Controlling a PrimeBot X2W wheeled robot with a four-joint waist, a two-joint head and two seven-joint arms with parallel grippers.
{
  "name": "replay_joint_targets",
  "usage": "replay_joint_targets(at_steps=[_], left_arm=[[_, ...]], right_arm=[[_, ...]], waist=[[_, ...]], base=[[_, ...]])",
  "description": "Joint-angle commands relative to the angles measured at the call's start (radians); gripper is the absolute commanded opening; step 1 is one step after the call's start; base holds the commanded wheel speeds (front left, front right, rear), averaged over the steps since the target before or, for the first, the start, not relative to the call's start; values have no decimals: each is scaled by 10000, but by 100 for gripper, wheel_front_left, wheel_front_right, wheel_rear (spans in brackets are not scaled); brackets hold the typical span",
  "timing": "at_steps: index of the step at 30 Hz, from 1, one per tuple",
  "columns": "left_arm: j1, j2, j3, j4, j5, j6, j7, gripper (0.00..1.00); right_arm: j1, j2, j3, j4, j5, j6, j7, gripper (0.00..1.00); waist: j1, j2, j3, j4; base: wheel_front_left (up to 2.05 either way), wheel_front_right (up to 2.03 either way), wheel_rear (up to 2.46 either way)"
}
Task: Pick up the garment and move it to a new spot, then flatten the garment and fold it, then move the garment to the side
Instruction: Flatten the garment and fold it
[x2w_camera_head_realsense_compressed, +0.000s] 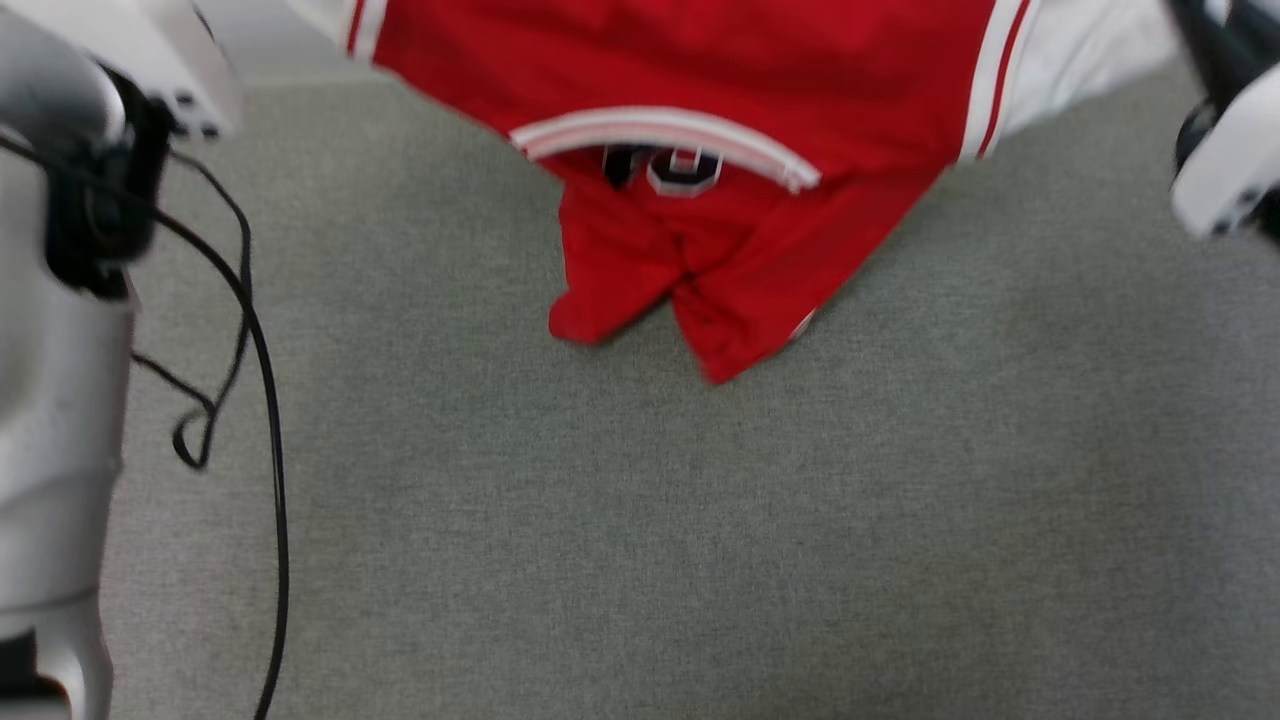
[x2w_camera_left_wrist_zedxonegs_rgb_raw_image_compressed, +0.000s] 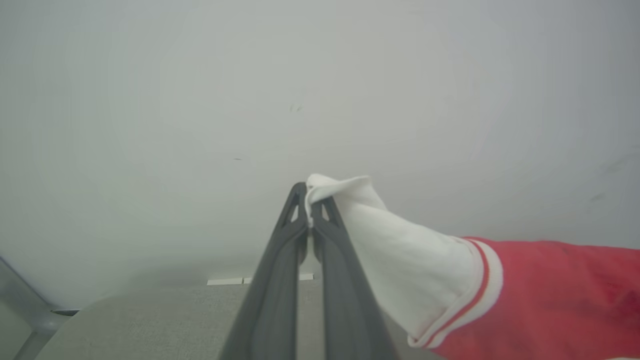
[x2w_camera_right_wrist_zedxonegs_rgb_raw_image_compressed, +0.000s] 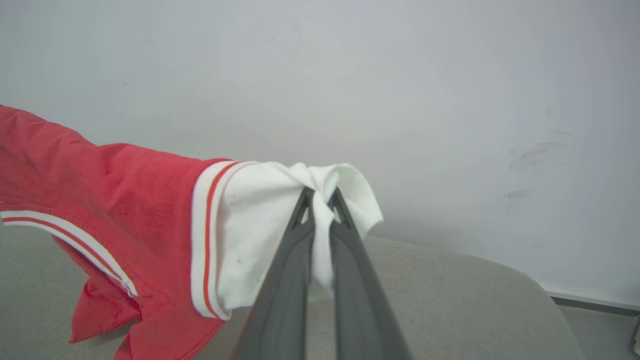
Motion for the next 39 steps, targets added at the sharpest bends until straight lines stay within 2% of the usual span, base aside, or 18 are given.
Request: replay_joint_targets(at_steps=[1,10,21,27,31,39], left_arm=[[-430,0,-14,159,66,-36,-147,0],[-3563,190,-67,1655,709,-347,-1280,0],[-5887,492,-33,3260,1074,-644,-2478,0],[-6234,350,-92,4075,908,-817,-2613,0],[-5850,114,-47,4819,579,-992,-2629,0],[-4651,-350,199,6303,-342,-1706,-2934,0]], right_arm=[[-533,-32,38,152,-23,-10,-121,0],[-4550,103,243,2030,-201,-10,-1392,0],[-7702,250,578,4089,-490,-10,-2999,0],[-8139,465,926,5136,-163,-10,-3585,0],[-7668,601,1281,5858,166,-10,-3974,0],[-6321,766,1994,7268,1119,-10,-4708,0]], waist=[[-2,0,508,-5],[-2,0,1867,-143],[-2,0,2826,-303],[-2,0,3254,-377],[-2,0,3399,-372],[-2,0,3328,-332]], base=[[0,0,0],[0,0,0],[0,0,0],[0,0,0],[0,0,0],[0,0,0]])
